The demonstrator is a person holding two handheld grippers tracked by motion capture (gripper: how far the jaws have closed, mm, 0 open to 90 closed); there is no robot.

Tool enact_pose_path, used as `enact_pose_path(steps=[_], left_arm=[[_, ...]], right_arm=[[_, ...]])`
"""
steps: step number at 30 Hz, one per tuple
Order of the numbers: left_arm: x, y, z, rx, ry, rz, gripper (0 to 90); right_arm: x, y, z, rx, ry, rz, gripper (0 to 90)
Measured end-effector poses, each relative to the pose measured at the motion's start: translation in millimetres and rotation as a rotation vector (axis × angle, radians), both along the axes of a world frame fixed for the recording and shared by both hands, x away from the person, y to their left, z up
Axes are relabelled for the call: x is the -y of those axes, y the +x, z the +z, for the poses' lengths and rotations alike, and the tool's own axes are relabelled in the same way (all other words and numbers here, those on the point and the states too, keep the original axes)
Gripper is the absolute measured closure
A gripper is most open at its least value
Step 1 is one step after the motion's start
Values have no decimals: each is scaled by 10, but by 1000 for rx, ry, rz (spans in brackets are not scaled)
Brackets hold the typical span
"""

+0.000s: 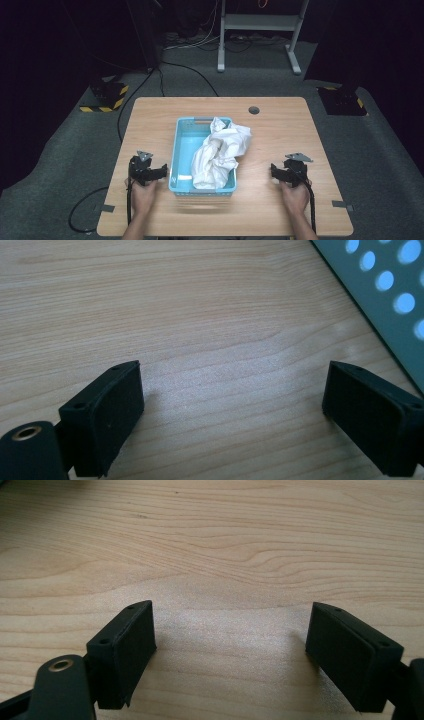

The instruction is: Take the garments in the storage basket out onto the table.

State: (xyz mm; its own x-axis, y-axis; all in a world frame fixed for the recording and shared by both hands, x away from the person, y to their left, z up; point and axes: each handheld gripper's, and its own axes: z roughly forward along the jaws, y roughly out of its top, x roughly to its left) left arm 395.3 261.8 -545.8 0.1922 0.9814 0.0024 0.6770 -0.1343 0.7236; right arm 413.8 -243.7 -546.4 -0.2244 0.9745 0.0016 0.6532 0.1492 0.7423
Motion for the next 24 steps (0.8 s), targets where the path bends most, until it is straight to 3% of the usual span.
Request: enact_pose_path(steps=[24], left_arm=[[-1, 1, 0, 0, -1, 0, 98]], right_arm=[[0, 26, -1, -9, 4, 4, 151]])
